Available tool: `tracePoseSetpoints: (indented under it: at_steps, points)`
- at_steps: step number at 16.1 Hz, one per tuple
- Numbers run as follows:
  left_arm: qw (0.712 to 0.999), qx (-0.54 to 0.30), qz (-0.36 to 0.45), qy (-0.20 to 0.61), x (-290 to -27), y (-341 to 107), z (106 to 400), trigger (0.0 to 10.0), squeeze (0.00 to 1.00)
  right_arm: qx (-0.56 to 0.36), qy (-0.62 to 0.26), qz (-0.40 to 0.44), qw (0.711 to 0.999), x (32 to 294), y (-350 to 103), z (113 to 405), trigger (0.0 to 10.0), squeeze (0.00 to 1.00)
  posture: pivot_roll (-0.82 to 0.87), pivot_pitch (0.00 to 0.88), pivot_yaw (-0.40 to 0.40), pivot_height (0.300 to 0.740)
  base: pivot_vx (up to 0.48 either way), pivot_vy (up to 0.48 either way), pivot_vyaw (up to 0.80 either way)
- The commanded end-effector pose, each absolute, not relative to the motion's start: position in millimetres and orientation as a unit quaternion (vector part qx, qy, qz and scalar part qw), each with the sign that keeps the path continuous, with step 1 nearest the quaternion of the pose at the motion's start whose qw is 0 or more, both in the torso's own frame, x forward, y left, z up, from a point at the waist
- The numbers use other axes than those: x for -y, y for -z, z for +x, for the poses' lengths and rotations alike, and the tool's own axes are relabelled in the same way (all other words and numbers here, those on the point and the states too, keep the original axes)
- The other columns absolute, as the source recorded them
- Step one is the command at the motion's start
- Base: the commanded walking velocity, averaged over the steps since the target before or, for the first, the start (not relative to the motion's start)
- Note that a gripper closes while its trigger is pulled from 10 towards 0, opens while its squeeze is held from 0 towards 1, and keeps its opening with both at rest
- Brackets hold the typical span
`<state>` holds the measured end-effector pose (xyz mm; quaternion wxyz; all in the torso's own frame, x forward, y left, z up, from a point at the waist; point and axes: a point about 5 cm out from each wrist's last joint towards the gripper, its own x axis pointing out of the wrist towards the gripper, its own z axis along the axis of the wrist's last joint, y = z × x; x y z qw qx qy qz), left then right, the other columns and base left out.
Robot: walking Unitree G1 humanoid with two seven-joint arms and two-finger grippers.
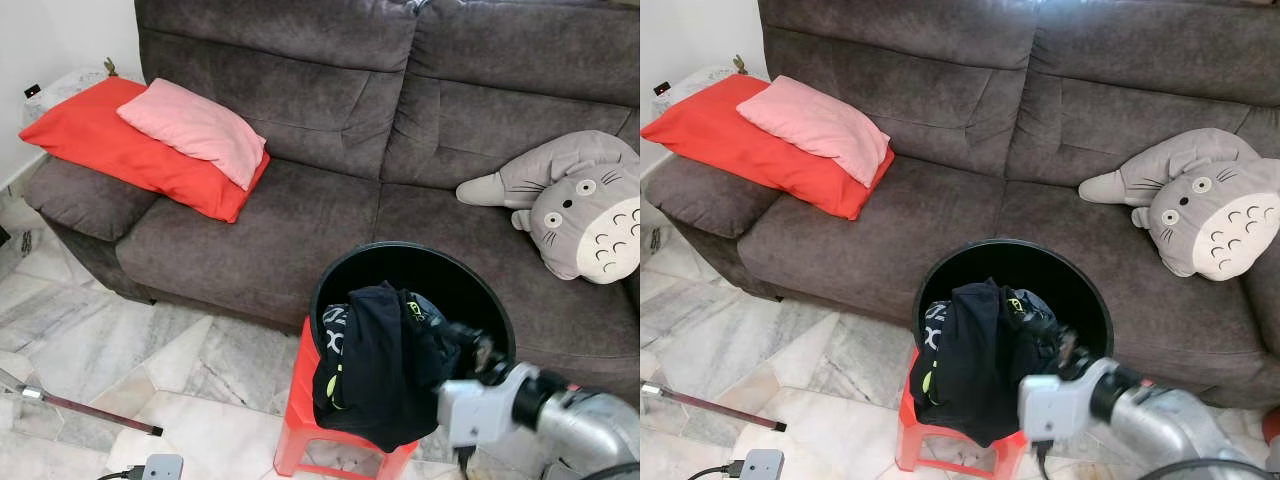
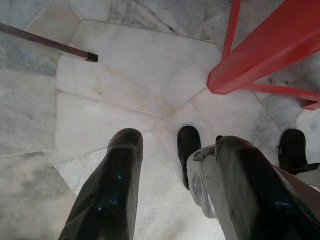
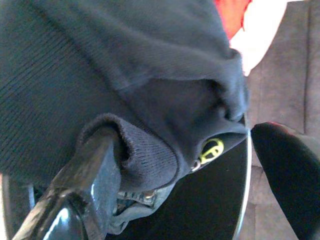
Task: Hang hanger
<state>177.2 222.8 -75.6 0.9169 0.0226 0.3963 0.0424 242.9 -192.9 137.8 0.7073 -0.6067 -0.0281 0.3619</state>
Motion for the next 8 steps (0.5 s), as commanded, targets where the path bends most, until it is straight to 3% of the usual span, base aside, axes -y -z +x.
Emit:
tracePoseSetpoints:
  at_steps: [1, 3, 4, 8]
  points:
    - [0.908, -0.416, 0.029, -0.038, -223, 81, 167, 10.0, 0.00, 0.012, -0.353, -0.633, 0.689, 203, -134, 244, 10.0, 0.00, -0.07, 0.181, -0.020, 0.740, 0.000, 0.000, 0.00]
    - [0.908, -0.416, 0.029, -0.038, -224, 80, 168, 10.0, 0.00, -0.012, -0.314, -0.660, 0.683, 216, -132, 251, 10.0, 0.00, -0.07, 0.181, -0.019, 0.740, 0.000, 0.000, 0.00]
    - [0.908, -0.416, 0.029, -0.038, -224, 80, 168, 10.0, 0.00, -0.012, -0.320, -0.649, 0.690, 213, -130, 250, 10.0, 0.00, -0.07, 0.180, -0.017, 0.740, 0.000, 0.000, 0.00]
    - [0.909, -0.413, 0.031, -0.039, -225, 80, 168, 10.0, 0.00, 0.004, -0.349, -0.653, 0.673, 206, -125, 246, 10.0, 0.00, -0.06, 0.180, -0.017, 0.740, 0.000, 0.000, 0.00]
